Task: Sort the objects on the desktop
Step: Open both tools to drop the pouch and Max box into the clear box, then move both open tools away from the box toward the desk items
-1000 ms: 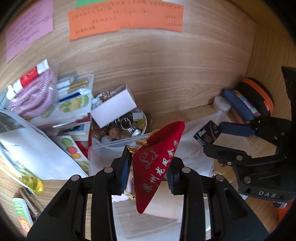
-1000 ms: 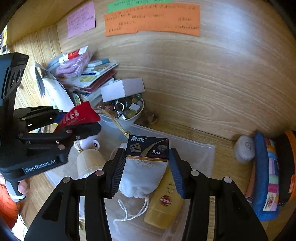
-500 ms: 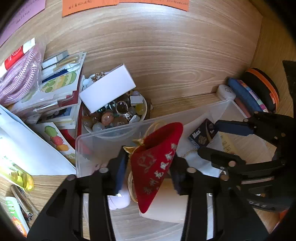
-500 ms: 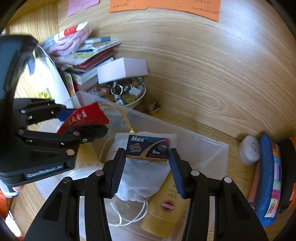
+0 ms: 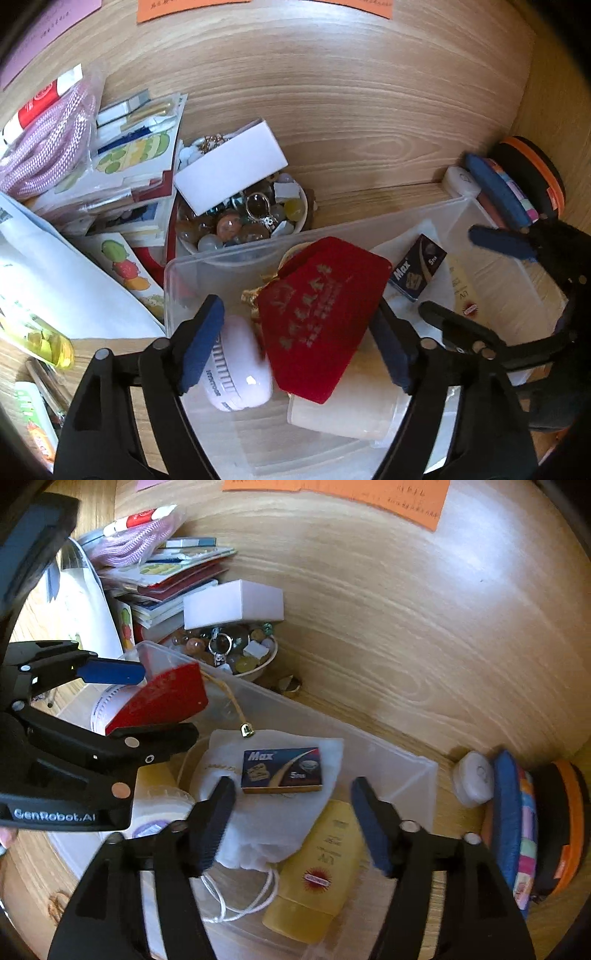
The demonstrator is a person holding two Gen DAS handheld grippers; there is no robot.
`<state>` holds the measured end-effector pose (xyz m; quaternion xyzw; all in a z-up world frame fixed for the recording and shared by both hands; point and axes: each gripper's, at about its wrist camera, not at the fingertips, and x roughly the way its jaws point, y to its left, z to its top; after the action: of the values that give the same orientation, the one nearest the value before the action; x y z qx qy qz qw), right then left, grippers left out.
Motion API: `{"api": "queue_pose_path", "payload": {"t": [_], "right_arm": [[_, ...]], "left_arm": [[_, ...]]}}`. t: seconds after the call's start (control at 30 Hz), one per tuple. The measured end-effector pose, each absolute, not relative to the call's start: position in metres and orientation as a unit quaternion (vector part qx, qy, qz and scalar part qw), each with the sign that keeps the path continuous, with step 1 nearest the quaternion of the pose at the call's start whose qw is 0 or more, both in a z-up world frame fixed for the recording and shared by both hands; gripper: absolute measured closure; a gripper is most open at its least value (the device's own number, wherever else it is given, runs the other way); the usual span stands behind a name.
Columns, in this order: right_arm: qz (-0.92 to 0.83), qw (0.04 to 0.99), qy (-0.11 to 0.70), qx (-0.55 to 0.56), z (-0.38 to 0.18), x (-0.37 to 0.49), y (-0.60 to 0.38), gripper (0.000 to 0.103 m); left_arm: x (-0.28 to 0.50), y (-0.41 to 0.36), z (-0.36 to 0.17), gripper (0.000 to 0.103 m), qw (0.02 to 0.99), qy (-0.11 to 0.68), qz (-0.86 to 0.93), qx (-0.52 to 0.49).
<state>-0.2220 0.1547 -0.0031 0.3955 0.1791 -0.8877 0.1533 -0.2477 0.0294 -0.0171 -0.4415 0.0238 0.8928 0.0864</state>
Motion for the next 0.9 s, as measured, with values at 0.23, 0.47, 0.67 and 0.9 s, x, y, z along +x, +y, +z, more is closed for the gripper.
{"api": "queue_pose_path", "payload": {"t": [0.23,0.47,0.67,0.9], "right_arm": [[-0.900,0.121,0.206,0.364,0.013,-0.202,0.165,0.025],[-0.909,0.108,0.195,0.352,0.033,-0.181,0.178,0.019],[-0.915,0.107,0.198,0.334,0.047,-0.155,0.179,0.017],[-0.922,0.110,0.202,0.311,0.058,-0.117,0.174,0.015]], "left_arm": [[-0.234,0.021,-0.004,0.012,0.093,-0.002,0.895,-0.437],[-0.210,0.017,0.014,0.011,0.082,0.001,0.904,-0.420],[-0.184,0.014,0.027,0.010,0.078,0.005,0.910,-0.406],[-0.146,0.009,0.037,0.009,0.065,0.012,0.919,-0.389]]}}
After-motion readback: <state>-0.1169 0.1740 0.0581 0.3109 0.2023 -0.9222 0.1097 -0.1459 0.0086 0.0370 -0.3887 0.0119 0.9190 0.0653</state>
